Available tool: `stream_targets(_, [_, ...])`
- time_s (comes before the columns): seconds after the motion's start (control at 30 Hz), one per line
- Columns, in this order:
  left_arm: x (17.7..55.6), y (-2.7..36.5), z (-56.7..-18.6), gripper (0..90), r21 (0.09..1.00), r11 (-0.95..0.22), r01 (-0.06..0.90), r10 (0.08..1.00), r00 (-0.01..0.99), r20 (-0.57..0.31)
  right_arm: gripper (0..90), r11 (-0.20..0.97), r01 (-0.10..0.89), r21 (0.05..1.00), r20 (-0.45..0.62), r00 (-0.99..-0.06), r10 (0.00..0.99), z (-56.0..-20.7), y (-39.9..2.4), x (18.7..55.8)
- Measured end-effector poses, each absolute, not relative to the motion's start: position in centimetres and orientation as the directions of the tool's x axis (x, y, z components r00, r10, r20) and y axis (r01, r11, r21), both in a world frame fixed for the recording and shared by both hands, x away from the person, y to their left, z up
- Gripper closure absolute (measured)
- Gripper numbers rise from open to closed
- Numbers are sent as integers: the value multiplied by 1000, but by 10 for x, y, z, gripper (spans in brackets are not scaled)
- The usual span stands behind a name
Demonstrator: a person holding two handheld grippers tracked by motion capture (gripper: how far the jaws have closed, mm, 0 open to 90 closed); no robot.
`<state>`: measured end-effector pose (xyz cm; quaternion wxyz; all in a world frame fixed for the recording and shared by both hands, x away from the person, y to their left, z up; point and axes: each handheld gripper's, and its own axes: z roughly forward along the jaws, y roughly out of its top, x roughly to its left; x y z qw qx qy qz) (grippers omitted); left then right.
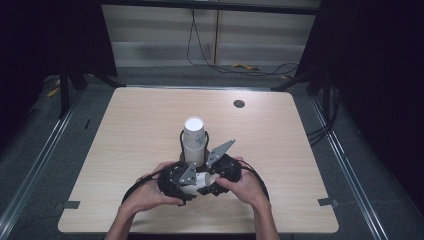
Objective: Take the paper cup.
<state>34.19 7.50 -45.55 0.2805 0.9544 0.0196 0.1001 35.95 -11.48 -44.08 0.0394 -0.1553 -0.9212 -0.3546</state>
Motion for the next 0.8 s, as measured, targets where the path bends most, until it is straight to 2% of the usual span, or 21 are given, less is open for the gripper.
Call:
stream_targets(0.37, [341,84,-451,209,599,-801,1,128,977,169,355,700,315,641,174,-948,267,-438,-117,359])
stream_targets(0.8, [344,94,-453,161,715,-697,51,195,973,121,354,673,329,663,176,-942,287,-439,-125,361])
